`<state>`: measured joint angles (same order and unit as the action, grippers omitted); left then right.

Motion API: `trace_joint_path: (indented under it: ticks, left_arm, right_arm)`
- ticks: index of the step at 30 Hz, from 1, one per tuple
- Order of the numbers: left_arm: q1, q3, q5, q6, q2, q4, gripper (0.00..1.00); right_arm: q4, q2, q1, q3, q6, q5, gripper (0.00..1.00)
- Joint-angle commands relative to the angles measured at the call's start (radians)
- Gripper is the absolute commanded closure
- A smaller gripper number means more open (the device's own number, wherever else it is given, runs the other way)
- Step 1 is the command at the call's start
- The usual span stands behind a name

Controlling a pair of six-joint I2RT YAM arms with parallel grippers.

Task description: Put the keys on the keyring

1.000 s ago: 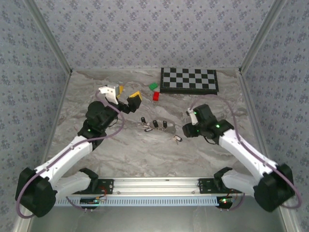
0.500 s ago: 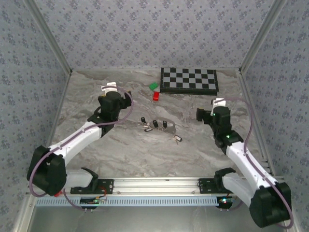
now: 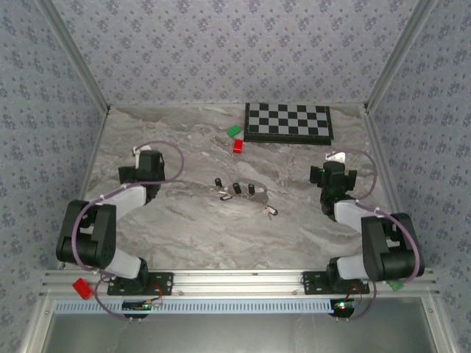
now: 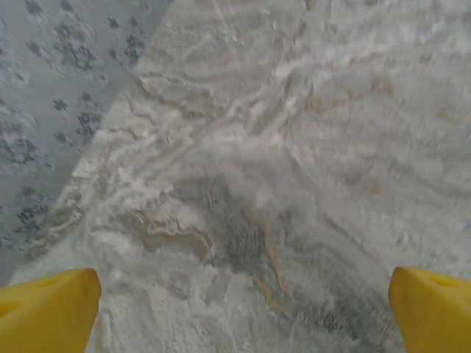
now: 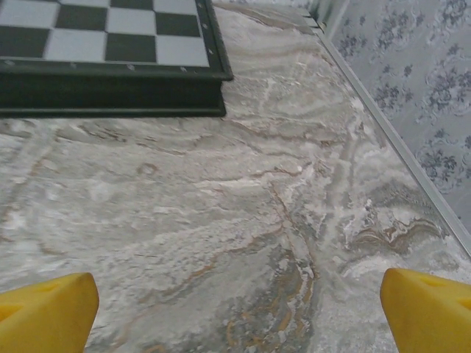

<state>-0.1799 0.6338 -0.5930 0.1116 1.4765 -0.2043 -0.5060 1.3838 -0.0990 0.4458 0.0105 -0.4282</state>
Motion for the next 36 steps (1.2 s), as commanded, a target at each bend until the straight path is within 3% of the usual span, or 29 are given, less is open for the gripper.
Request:
trace_joint_path:
  ticks: [1,4,8,10,14,16,19,22,36]
  left_arm:
    - [0.008,-0.091,0.056,-0.093,0.002,-0.326,0.00]
    - [0.030,-0.193,0.107,-0.133,-0.016,-0.535,0.00]
    - [0.061,-0.249,0.198,-0.129,0.014,-0.661,0.00]
    - [0.089,-0.238,0.287,-0.116,0.001,-0.604,0.00]
    - [0.131,-0.285,0.470,-0.139,0.078,-0.769,0.00]
    - [0.145,-0.243,0.469,-0.113,0.049,-0.632,0.00]
    - [0.173,-0.221,0.485,-0.086,0.056,-0.604,0.00]
    - [0.176,-0.222,0.489,-0.085,0.058,-0.609,0.00]
    - [0.176,-0.224,0.489,-0.086,0.061,-0.618,0.00]
  right_arm:
    - [-0.162,0.034,0.031,-0.023,0.011,0.033,0.00]
    - [-0.307,0.064,0.072,-0.084,-0.004,0.192,0.01]
    - [-0.550,0.172,0.086,-0.152,-0.040,0.252,0.00]
    - [-0.461,0.136,0.096,-0.140,-0.035,0.300,0.00]
    - [-0.471,0.145,0.113,-0.140,-0.026,0.330,0.00]
    - [-0.475,0.145,0.127,-0.142,-0.021,0.366,0.00]
    - [-0.442,0.145,0.133,-0.125,-0.019,0.377,0.00]
    - [-0.364,0.147,0.136,-0.078,-0.007,0.347,0.01]
    - [-0.356,0.149,0.120,-0.070,-0.024,0.330,0.01]
